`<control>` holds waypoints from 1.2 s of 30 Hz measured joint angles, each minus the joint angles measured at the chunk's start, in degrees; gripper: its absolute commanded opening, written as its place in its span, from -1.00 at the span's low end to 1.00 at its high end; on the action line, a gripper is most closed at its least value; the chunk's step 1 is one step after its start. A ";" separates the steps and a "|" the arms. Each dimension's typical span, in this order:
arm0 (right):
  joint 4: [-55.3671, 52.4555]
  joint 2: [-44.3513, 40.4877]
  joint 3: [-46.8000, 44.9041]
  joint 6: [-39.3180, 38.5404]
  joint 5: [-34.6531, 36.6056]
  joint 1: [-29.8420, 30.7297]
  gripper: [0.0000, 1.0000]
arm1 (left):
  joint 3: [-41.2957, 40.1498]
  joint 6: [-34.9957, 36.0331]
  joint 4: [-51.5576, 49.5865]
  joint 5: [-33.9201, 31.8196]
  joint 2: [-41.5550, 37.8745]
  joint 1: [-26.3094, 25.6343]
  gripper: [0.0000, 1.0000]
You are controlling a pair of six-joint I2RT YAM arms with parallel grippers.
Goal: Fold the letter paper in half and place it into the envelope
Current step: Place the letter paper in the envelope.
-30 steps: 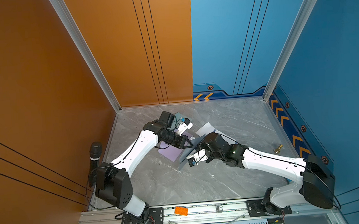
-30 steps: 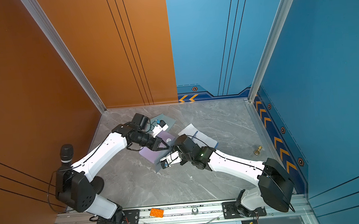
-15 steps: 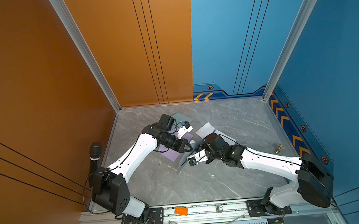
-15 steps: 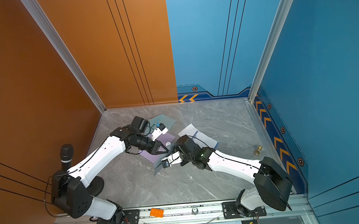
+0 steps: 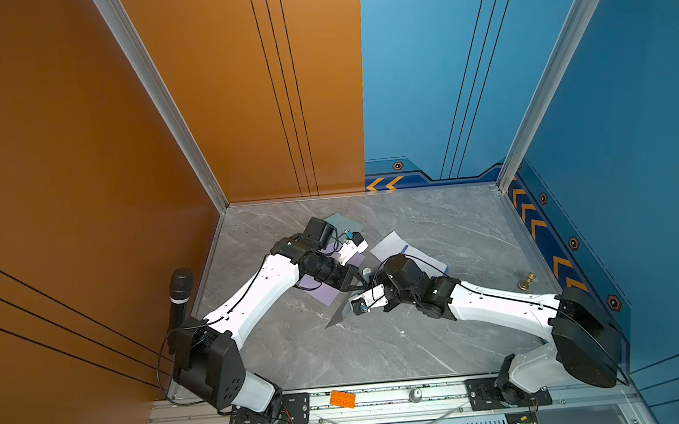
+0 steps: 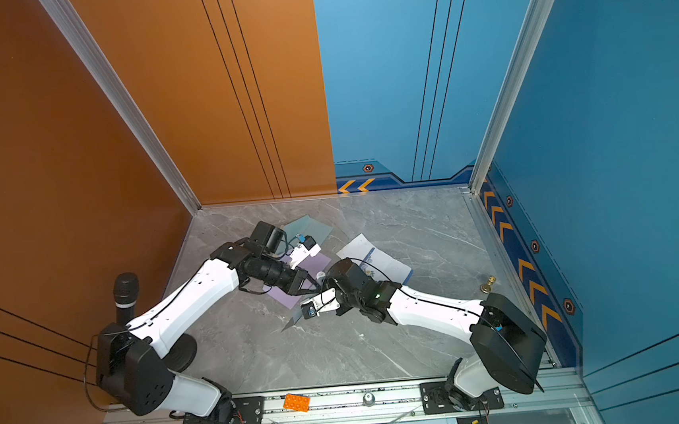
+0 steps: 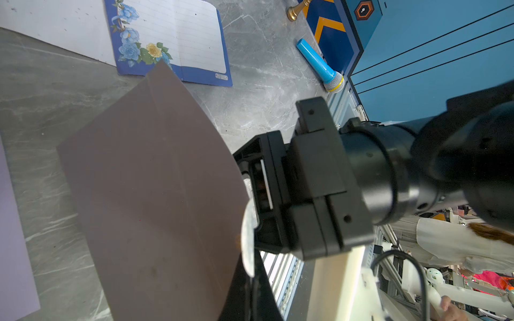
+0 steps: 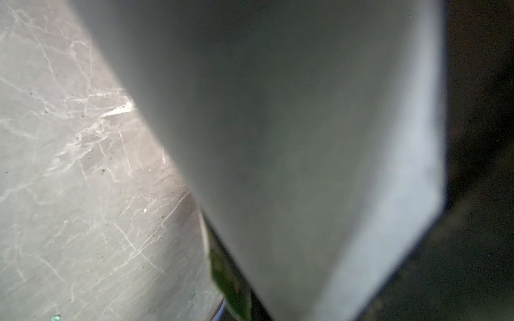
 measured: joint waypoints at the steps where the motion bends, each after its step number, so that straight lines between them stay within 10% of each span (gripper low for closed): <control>1: 0.39 0.02 -0.17 0.33 -0.07 0.00 -1.00 | 0.00 0.00 0.00 -0.02 0.00 0.00 -1.00; 36: 7.08 2.69 -2.51 7.43 -6.16 -0.04 -1.00 | -2.05 0.02 -0.44 -1.77 -0.87 -0.02 -1.00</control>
